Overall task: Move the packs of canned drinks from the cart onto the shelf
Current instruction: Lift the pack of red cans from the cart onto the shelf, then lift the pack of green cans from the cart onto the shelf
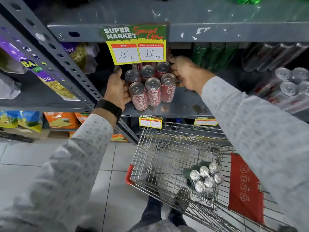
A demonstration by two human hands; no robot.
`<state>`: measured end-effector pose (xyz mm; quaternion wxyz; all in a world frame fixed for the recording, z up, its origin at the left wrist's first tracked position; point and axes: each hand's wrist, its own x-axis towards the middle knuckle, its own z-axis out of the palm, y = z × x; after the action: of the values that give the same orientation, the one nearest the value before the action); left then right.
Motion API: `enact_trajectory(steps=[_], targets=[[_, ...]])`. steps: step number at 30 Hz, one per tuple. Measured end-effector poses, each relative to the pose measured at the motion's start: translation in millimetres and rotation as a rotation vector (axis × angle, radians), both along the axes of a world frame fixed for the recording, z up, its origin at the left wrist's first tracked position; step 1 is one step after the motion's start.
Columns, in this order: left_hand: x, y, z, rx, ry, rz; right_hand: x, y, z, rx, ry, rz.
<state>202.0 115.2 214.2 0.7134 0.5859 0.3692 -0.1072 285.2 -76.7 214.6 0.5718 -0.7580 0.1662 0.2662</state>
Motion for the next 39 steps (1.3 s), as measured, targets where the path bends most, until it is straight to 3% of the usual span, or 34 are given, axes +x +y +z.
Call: enact_trajectory(steps=[4, 8, 11, 13, 17, 20, 24, 32, 36, 39], targets=[[-16.7, -2.3, -6.6, 0.086, -0.003, 0.003, -18.7, -11.5, -3.2, 0.018, -0.084, -0.026], [-77.0, -29.3, -23.7, 0.240, -0.194, 0.211, -70.3, -55.6, -26.1, 0.023, -0.293, -0.208], [-125.9, -60.2, -54.0, 0.126, -0.223, 0.201, -125.6, -101.0, -55.6, 0.014, -0.286, -0.221], [-148.7, -89.0, -79.8, -0.008, -0.107, 0.087, -159.7, -135.3, -86.4, -0.031, -0.187, -0.239], [-185.4, -144.4, -149.2, -0.170, 0.339, -0.178, -206.5, -196.8, -154.3, -0.140, 0.042, -0.279], [-206.2, -175.1, -209.3, -0.342, 0.492, -0.150, -232.5, -232.4, -198.8, -0.169, 0.191, -0.265], [-215.1, -209.3, -277.7, -0.300, 0.674, -0.105, -256.5, -255.7, -254.9, -0.213, 0.378, -0.260], [-221.4, -266.4, -342.2, -0.309, 0.738, -0.015, -264.4, -261.2, -316.8, -0.041, 0.498, -0.298], [-223.7, -277.4, -348.0, -0.314, 0.657, -0.019, -274.4, -296.7, -412.0, 0.011, 0.463, -0.340], [-223.5, -277.8, -323.5, -0.229, 0.640, -0.058, -274.0, -279.4, -372.4, 0.010, 0.478, -0.381]])
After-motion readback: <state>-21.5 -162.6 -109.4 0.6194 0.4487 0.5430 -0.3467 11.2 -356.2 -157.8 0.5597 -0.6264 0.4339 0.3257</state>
